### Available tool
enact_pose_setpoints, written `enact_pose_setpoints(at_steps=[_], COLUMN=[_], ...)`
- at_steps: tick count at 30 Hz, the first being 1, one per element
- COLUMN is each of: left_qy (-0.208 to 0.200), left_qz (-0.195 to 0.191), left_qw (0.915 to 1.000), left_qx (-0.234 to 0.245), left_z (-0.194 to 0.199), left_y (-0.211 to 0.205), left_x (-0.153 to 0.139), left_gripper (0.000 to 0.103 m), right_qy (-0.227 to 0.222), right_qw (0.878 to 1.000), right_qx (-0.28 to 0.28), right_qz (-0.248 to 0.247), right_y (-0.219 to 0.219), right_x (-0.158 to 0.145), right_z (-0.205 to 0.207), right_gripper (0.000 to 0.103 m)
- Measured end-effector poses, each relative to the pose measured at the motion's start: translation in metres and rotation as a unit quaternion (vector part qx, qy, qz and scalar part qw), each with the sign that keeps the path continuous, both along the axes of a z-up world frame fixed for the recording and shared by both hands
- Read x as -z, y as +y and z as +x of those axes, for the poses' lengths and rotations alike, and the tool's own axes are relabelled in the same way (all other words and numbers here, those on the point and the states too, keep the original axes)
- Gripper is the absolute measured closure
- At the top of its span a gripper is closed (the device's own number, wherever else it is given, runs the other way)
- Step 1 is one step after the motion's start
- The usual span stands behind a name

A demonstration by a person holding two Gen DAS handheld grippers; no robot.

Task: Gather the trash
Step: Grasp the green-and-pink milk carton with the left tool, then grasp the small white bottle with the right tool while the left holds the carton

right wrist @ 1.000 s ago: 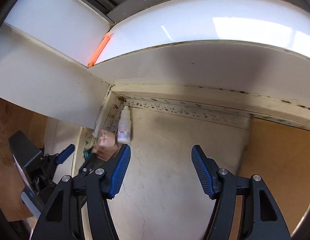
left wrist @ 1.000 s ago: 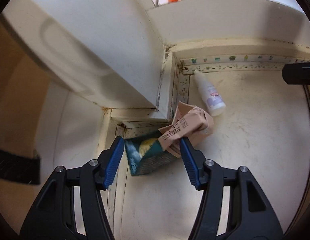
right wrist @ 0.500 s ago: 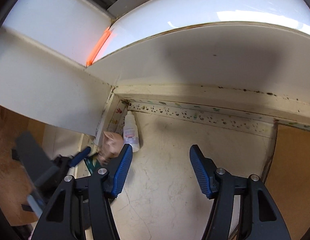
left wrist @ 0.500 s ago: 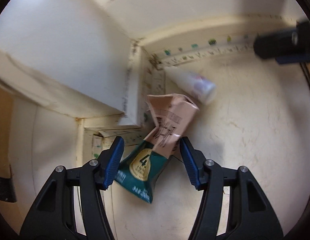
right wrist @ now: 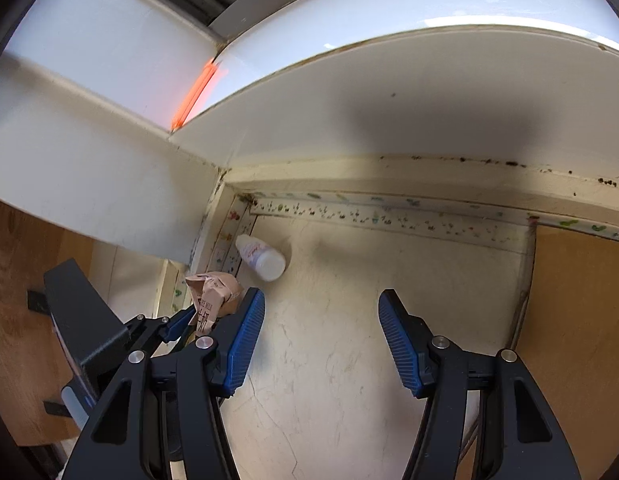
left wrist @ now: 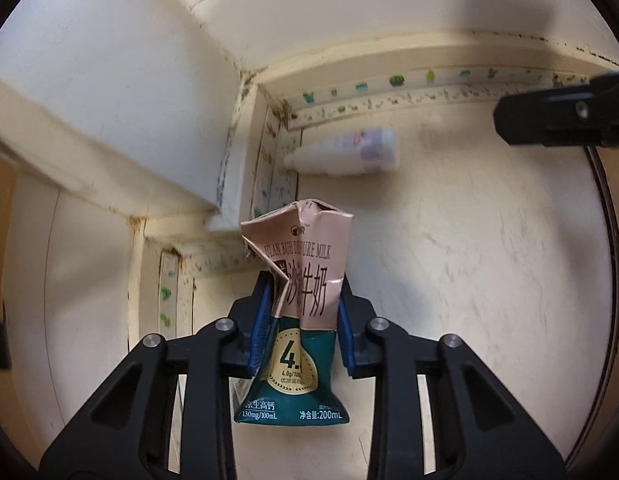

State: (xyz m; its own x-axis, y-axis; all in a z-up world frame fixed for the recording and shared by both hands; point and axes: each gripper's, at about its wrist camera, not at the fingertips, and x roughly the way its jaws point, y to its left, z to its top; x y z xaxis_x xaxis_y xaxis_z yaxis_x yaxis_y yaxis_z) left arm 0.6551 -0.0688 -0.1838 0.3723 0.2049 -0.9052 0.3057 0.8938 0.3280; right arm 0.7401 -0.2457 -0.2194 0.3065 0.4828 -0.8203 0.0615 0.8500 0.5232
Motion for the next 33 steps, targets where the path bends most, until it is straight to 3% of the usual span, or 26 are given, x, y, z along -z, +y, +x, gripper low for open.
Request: enact_pose_setpoints(at_steps=[9, 12, 14, 21, 25, 33], left_qy=[-0.003, -0.015, -0.015, -0.024, -0.034, -0.034], left_qz=[-0.057, -0.061, -0.067, -0.076, -0.072, -0.089], left_qw=[0.9957, 0.9946, 0.9937, 0.9878, 0.9845, 0.9792], left_qx=[-0.073, -0.082, -0.088, -0.134, -0.156, -0.179], left_z=[-0.019, -0.020, 0.010, -0.002, -0.008, -0.001], left_y=[0.019, 0.027, 0.022, 0.040, 0.043, 0.047], left_x=[-0.030, -0.038, -0.041, -0.045, -0.054, -0.039], left_gripper=[0.078, 0.078, 0.078, 0.078, 0.078, 0.078], right_qy=[-0.003, 0.001, 0.001, -0.020, -0.027, -0.036], right_qw=[1.000, 1.000, 1.000, 0.999, 1.000, 0.993], right_qx=[-0.009, -0.007, -0.003, 0.010, -0.011, -0.114], right_qz=[0.010, 0.014, 0.018, 0.032, 0.010, -0.019], right_y=[0.018, 0.027, 0.030, 0.033, 0.045, 0.085], right_x=[0.004, 0.010, 0.013, 0.012, 0.014, 0.021], right_z=[0.008, 0.013, 0.018, 0.036, 0.051, 0.068], right_gripper=[0.044, 0.047, 0.047, 0.047, 0.047, 0.047])
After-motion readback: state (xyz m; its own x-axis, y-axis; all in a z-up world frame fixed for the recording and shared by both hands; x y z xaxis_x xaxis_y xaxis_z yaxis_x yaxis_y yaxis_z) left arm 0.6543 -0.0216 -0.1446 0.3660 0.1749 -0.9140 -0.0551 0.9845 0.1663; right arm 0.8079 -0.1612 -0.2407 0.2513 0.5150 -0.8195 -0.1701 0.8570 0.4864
